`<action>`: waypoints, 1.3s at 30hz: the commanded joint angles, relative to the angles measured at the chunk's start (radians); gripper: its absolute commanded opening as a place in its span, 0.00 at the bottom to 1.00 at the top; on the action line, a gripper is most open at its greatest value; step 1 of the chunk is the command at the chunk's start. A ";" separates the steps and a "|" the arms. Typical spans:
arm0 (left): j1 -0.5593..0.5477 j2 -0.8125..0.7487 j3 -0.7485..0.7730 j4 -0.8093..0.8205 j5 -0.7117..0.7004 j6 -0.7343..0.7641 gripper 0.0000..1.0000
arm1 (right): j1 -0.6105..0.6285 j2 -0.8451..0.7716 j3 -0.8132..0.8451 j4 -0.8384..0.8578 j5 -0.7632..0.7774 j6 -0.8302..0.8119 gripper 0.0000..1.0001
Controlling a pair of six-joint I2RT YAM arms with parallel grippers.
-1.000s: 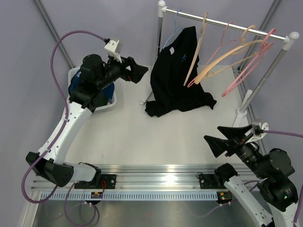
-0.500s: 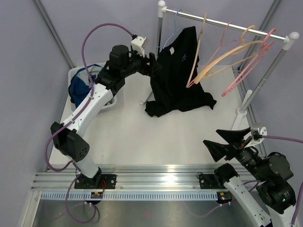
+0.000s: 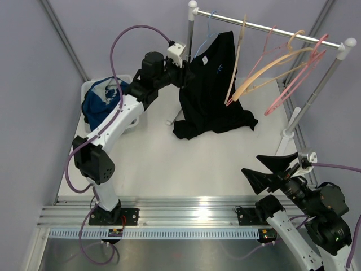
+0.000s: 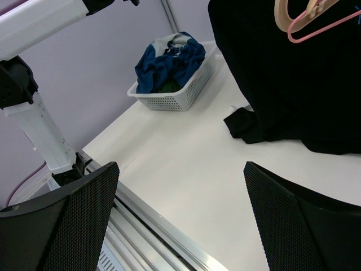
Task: Remove the t-shirt from the hanger
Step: Pick up the hanger from the clothesline.
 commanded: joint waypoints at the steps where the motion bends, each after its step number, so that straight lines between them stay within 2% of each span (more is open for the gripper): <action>1: -0.003 0.022 0.048 0.055 -0.018 0.028 0.39 | -0.003 0.002 -0.004 0.038 -0.031 -0.020 1.00; 2: -0.003 0.023 0.047 0.057 -0.020 0.028 0.30 | -0.004 0.001 -0.004 0.040 -0.032 -0.020 0.99; 4: -0.003 0.026 0.044 0.058 -0.021 0.028 0.16 | -0.003 0.001 -0.004 0.041 -0.034 -0.020 1.00; 5: -0.005 0.026 0.042 0.061 -0.035 0.028 0.00 | -0.004 -0.001 -0.004 0.040 -0.034 -0.020 1.00; 11: -0.008 0.005 0.045 0.089 -0.118 0.028 0.00 | -0.004 0.001 -0.007 0.041 -0.037 -0.018 1.00; 17: -0.008 -0.058 0.010 0.187 -0.181 0.002 0.00 | -0.004 0.008 -0.006 0.041 -0.039 -0.020 1.00; 23: -0.008 -0.097 -0.004 0.259 -0.193 -0.022 0.00 | -0.004 0.008 -0.007 0.043 -0.039 -0.021 1.00; 39: -0.009 -0.196 -0.074 0.288 -0.176 -0.048 0.00 | -0.004 0.034 0.002 0.040 -0.042 -0.021 0.99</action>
